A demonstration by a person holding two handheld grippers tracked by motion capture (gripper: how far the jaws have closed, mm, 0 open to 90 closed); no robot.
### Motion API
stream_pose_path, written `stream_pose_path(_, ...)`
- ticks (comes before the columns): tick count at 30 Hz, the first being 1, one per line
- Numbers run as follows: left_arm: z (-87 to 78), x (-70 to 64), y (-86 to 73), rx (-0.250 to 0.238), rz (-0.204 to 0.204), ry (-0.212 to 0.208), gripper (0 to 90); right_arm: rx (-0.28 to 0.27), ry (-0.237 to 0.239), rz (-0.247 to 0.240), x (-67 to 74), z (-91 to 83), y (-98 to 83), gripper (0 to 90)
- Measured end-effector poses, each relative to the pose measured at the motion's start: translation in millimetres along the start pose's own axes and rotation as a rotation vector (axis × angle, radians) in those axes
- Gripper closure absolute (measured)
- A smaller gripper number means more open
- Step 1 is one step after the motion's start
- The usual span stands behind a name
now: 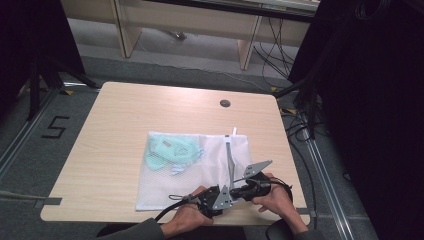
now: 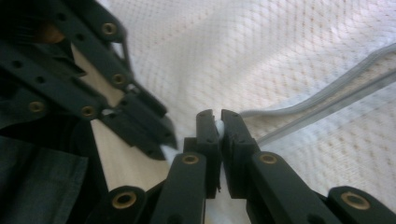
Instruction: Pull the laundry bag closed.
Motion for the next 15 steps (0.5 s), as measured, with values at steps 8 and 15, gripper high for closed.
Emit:
stream_pose_path(8,-0.4,2.7,-2.3,0.002,-0.024,-0.011,88.4,0.005,0.003,-0.002,-1.9,3.1,3.4,87.0)
stream_pose_path(15,-0.8,4.5,-4.4,0.01,-0.032,-0.011,88.3,0.017,0.007,0.0,-3.2,5.2,7.1,87.0)
Point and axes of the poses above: each handheld gripper's, and its own axes: z roughly forward along the jaws, y roughly out of its top, x roughly to its left, the point moved 6 cm from there along z, roughly forward along the jaws, and after that the axes turned 11 degrees about y, right-handed, at the moved point
